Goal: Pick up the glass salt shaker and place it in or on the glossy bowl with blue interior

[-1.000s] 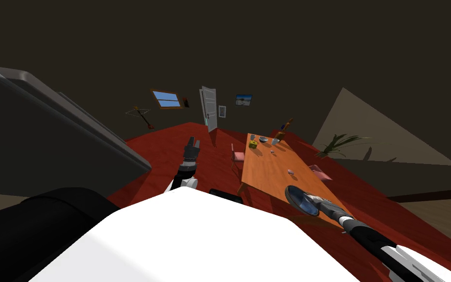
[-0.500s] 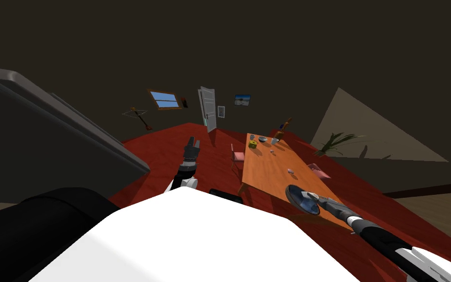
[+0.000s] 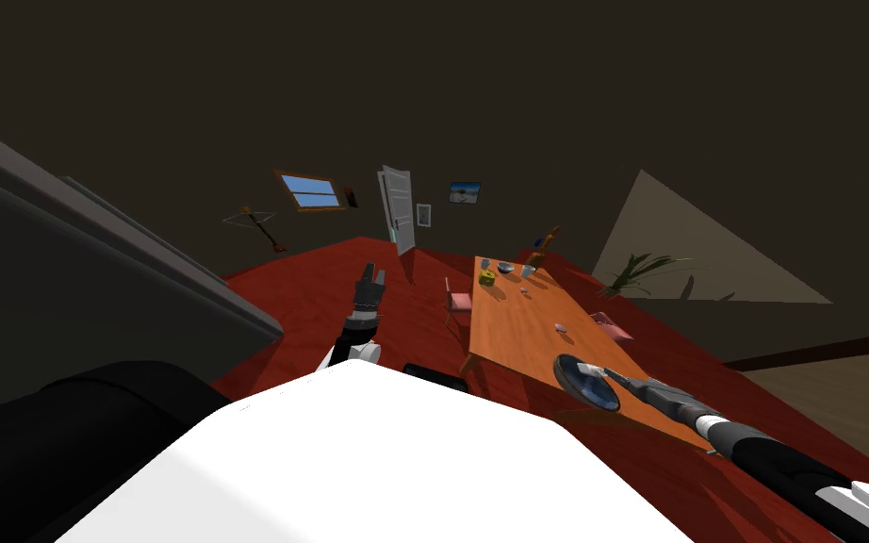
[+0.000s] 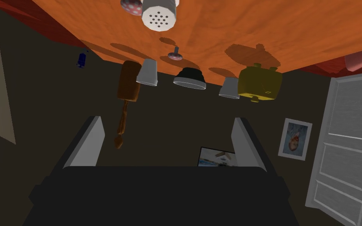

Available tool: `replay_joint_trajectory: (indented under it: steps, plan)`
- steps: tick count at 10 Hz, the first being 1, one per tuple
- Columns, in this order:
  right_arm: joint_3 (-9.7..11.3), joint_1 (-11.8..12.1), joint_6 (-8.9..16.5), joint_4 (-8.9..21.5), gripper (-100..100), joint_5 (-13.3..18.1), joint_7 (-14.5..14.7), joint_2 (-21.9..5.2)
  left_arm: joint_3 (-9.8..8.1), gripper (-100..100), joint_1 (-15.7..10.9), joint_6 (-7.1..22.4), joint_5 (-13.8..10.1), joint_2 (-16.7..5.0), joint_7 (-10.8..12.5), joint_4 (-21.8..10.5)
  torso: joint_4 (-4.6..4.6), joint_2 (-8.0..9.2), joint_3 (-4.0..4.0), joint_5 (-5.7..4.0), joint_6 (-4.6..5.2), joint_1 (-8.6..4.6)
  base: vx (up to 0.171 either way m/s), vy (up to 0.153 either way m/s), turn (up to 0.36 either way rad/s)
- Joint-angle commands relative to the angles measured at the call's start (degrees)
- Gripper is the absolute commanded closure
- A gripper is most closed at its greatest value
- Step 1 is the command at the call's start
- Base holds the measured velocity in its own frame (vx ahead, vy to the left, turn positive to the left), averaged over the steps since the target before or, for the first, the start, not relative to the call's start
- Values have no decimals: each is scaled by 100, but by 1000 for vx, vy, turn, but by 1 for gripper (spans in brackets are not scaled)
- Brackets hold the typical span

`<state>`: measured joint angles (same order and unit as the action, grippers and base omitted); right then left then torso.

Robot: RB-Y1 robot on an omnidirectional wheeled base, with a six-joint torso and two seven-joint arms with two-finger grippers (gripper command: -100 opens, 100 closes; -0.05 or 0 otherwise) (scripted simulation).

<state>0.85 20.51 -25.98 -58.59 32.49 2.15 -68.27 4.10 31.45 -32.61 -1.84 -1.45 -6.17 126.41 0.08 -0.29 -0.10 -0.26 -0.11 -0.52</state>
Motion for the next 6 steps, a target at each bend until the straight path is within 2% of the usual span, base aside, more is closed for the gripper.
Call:
replay_joint_trajectory:
  steps: [1,2,6]
  plan:
    - [0,0,0,0,-100,0,0,0,0,0,0,0,0,0,0,0,0,0,0,0,0,0,7,19,-14]
    - [-2,5,-5,-7,0,-1,-16,-11,0,0,0,0,0,0,0,0,0,3,1,-4,-1,-11,0,0,0]
    - [-2,4,-5,-7,0,-1,-15,-10,0,0,0,0,0,0,0,0,1,6,4,-7,-1,-23,0,0,0]
